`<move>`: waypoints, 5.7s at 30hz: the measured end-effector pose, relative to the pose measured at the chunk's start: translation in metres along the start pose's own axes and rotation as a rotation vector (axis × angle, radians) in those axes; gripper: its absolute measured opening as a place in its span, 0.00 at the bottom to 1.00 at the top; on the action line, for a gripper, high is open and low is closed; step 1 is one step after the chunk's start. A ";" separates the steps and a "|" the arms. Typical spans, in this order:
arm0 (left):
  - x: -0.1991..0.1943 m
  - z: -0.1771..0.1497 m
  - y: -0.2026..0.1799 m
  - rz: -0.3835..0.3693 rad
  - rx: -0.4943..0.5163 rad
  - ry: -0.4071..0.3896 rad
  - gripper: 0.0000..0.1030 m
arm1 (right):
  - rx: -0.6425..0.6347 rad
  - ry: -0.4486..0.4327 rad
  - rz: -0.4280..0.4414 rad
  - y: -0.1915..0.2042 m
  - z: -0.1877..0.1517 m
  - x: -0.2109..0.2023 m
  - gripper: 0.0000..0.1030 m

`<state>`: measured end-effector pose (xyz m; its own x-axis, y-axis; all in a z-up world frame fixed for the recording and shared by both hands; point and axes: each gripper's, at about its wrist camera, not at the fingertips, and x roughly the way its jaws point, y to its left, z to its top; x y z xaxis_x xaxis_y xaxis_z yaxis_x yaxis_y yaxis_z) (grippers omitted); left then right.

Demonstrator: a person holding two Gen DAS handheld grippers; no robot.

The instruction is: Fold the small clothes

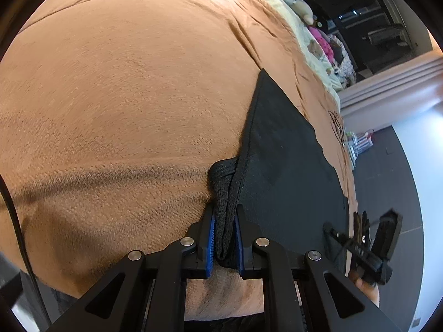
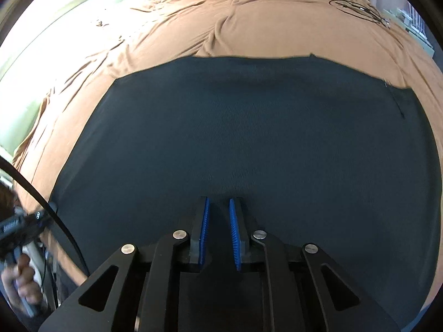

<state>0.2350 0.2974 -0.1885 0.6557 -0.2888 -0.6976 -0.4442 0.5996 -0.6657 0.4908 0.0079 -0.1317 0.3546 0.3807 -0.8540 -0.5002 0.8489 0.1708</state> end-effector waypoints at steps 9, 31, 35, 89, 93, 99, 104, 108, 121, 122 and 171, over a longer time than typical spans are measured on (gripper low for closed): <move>0.002 0.000 -0.001 0.034 -0.069 -0.019 0.12 | 0.006 0.016 -0.073 -0.003 0.066 0.040 0.05; -0.005 -0.008 0.002 0.058 -0.127 -0.039 0.08 | 0.058 -0.003 -0.034 -0.032 0.123 0.066 0.05; -0.009 -0.006 0.002 0.039 -0.134 -0.028 0.07 | 0.041 -0.020 -0.011 -0.028 0.105 0.047 0.05; 0.008 -0.005 -0.319 -0.258 0.445 0.073 0.06 | 0.176 -0.104 0.301 -0.058 -0.111 -0.075 0.06; 0.029 -0.025 -0.342 -0.278 0.492 0.128 0.06 | 0.205 -0.133 0.263 -0.082 -0.119 -0.093 0.07; 0.062 -0.059 -0.369 -0.312 0.548 0.222 0.06 | 0.272 -0.180 0.212 -0.118 -0.138 -0.121 0.08; 0.097 -0.100 -0.392 -0.331 0.606 0.317 0.06 | 0.329 -0.215 0.156 -0.145 -0.162 -0.139 0.51; 0.122 -0.121 -0.397 -0.282 0.629 0.370 0.26 | 0.356 -0.231 0.146 -0.156 -0.178 -0.148 0.54; 0.101 -0.092 -0.315 -0.102 0.566 0.274 0.52 | 0.295 -0.230 0.106 -0.177 -0.161 -0.164 0.54; 0.100 -0.090 -0.306 -0.087 0.552 0.271 0.52 | 0.292 -0.223 0.092 -0.175 -0.159 -0.161 0.52; 0.119 -0.123 -0.196 0.090 0.456 0.338 0.14 | -0.220 -0.040 -0.187 -0.117 -0.094 -0.114 0.07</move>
<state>0.3247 0.0537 -0.1738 0.3624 -0.3991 -0.8423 -0.1320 0.8726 -0.4702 0.4346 -0.1696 -0.1010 0.4858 0.2431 -0.8396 -0.5812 0.8073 -0.1025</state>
